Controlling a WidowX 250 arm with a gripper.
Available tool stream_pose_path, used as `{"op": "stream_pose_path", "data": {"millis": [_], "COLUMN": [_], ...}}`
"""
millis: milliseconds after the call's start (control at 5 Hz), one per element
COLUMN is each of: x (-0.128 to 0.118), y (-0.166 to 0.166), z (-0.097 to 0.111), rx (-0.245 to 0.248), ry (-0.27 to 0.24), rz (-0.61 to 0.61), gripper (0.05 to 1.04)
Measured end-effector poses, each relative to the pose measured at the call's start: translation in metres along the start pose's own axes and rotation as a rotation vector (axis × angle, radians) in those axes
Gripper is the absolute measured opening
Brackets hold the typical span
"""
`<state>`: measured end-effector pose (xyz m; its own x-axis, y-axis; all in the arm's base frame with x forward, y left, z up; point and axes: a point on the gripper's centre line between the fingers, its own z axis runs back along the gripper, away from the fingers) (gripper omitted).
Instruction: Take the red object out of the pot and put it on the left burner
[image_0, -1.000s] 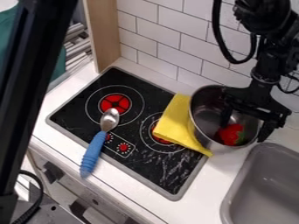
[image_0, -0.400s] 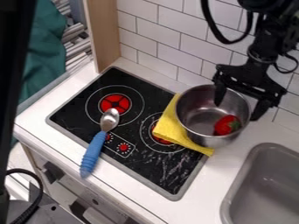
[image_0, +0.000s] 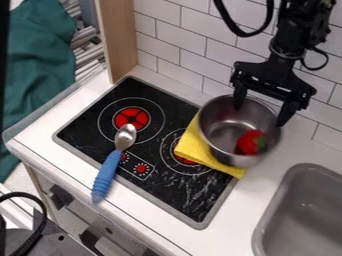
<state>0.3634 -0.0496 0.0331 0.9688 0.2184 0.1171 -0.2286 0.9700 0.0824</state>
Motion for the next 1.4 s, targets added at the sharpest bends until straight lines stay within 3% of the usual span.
{"op": "stream_pose_path", "data": {"millis": [200,400,600,1000,1400], "x": [0.000,-0.002,-0.002,-0.002,-0.001], "y": [0.003,-0.001,-0.001,0.012,0.020], "z": [0.001,0.001,-0.001,-0.035,-0.053], "rx": [-0.072,-0.100,-0.089,-0.033,-0.029], "ry": [0.004,0.018,0.043,0.131,0.171], "rz": [0.051,0.058,0.049,0.048,0.068], "gripper": [1.009,1.009,1.009,1.009,0.952]}}
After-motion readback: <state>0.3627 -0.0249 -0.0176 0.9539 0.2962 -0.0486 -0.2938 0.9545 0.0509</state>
